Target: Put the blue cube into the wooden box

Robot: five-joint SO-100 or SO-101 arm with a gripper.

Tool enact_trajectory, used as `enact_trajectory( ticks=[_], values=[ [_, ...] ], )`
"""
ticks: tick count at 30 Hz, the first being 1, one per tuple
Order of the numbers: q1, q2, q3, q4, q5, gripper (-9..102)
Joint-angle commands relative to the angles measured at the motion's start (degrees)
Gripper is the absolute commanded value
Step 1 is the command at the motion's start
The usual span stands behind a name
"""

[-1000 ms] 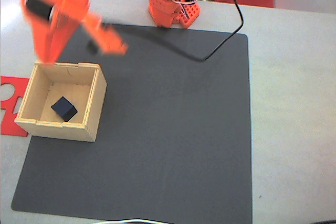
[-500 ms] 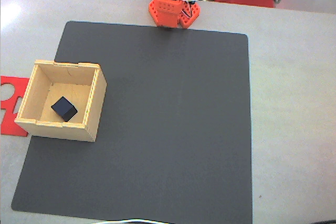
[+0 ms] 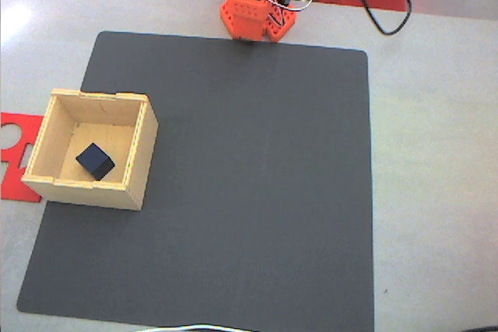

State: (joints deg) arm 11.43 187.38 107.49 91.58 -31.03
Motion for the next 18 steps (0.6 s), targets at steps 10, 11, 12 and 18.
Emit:
enact_trajectory(
  ticks=[10,11,12,18],
  values=[
    [-9.6,3.9,30.4,-7.6,10.0,0],
    [-10.0,3.9,31.6,-7.6,10.5,0],
    [-10.4,3.9,33.0,-8.2,10.9,0],
    [-11.2,3.9,43.2,-9.6,14.4,0]
  ],
)
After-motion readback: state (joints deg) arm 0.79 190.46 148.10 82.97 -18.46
